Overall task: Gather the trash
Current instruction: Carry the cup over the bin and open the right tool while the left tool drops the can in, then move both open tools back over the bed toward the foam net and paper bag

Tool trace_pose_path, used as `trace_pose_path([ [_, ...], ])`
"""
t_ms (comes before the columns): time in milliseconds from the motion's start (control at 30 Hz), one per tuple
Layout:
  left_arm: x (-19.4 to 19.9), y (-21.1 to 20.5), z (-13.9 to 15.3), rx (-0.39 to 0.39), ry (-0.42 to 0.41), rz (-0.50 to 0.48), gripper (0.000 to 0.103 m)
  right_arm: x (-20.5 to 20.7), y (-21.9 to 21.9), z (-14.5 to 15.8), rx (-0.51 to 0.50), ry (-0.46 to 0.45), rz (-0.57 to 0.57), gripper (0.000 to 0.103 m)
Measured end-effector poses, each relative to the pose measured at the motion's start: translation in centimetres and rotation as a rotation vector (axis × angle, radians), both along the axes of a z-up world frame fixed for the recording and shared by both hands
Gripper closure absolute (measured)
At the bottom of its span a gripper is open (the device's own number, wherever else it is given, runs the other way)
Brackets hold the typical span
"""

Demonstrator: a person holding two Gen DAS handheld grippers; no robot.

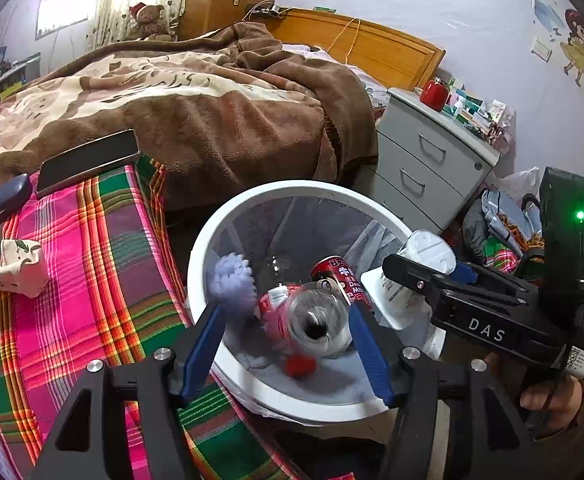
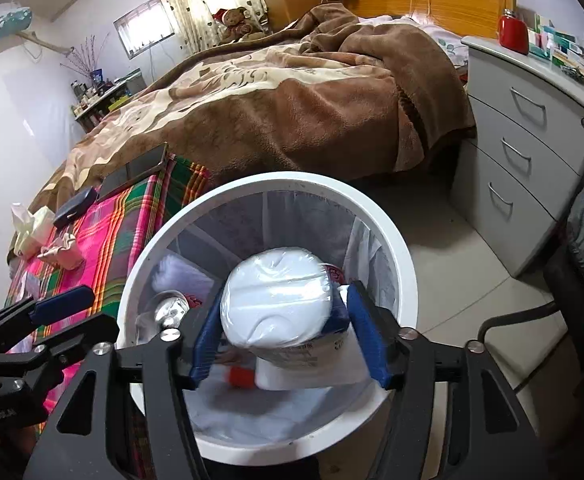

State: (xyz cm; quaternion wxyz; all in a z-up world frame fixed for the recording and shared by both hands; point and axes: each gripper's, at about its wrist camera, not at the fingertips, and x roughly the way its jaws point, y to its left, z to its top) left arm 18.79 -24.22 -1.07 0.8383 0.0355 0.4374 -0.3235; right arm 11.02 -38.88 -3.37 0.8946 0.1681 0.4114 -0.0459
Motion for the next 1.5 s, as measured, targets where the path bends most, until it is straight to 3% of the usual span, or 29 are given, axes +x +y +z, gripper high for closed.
trace_pose_path([
  [800, -2.7, 6.9, 2.1, -0.007, -0.062, 0.138, 0.039, -1.4, 3.4, 2.2, -0.009, -0.09, 0.01, 0.034],
  [1500, -5.0, 19.7, 2.8, -0.021, -0.09, 0.361, 0.038, -1.4, 11.1, 3.2, -0.008, -0.152, 0.147, 0.034],
])
